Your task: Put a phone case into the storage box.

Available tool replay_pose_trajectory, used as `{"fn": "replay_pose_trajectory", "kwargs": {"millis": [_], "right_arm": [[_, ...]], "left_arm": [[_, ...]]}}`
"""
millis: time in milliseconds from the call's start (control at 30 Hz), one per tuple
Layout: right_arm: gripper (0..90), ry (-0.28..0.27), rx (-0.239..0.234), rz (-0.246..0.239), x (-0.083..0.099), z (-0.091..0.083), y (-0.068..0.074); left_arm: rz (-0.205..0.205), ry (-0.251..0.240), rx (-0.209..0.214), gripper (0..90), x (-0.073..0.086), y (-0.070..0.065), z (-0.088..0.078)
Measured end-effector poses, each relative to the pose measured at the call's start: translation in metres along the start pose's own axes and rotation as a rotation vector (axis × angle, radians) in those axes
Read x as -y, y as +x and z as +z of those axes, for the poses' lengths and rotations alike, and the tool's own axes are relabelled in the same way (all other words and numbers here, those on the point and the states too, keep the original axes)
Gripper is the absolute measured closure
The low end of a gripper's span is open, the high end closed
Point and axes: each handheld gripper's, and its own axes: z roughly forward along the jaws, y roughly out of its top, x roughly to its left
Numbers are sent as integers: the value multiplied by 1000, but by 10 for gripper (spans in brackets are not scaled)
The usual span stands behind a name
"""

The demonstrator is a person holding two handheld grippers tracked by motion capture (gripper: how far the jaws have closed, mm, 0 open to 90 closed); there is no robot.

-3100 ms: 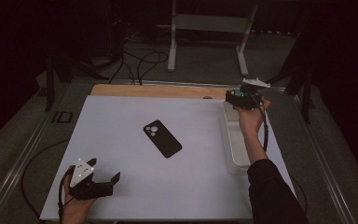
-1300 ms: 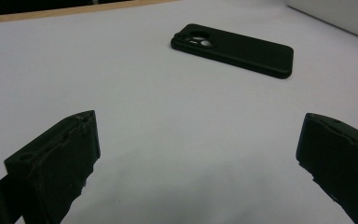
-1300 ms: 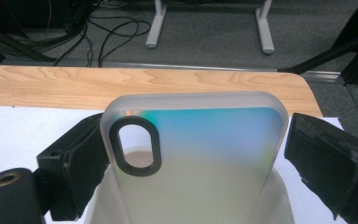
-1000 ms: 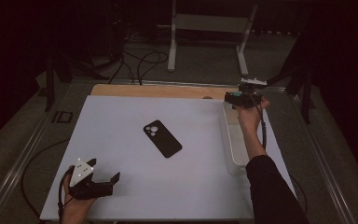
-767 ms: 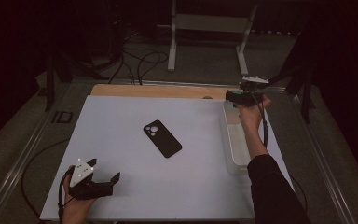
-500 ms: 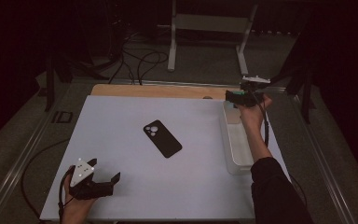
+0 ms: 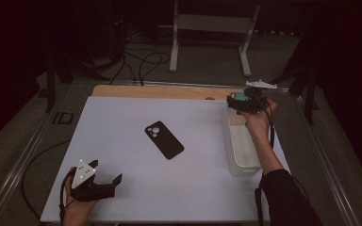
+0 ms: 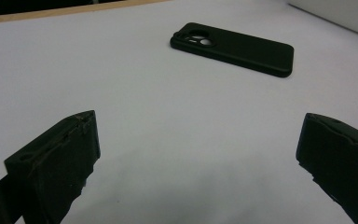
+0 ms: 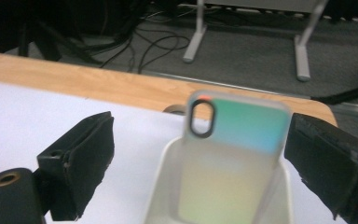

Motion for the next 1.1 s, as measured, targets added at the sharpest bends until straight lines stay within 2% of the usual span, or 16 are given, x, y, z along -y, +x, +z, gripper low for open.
{"fn": "replay_pose_trajectory", "kwargs": {"millis": [100,200,333,367,400,500,533,567,700,833,933,1100], "right_arm": [[83,1,-21,-20,2,-4,5],[84,-12,-69,-63,7,-15,16],[83,-14,-86,-84,10,-19,20],[83,-24,-118,-105,14,-27,27],[84,-27,-130,-110,15,-30,29],[84,-32,-137,-115,17,-33,31],[84,-48,-163,-143,23,-44,38],[83,-51,-171,-151,24,-48,40],[84,-63,-202,-155,34,-61,44],[86,-77,-242,-139,48,-77,46],[86,-83,-248,-137,57,-84,48],[86,-122,-277,-123,83,-102,49]], "left_arm": [[1,0,0,0,0,0,0],[-3,-1,0,0,0,0,1],[3,1,2,0,-1,0,1],[3,1,2,0,-1,0,2],[6,2,2,0,-1,-1,2],[8,2,4,0,-1,-1,2],[7,1,3,0,-1,-1,2],[6,0,3,0,-1,-1,2],[7,0,2,0,-1,-1,1],[7,2,2,0,-1,-1,1],[6,2,1,0,-1,-1,1],[10,3,2,0,-1,-2,2]]}}
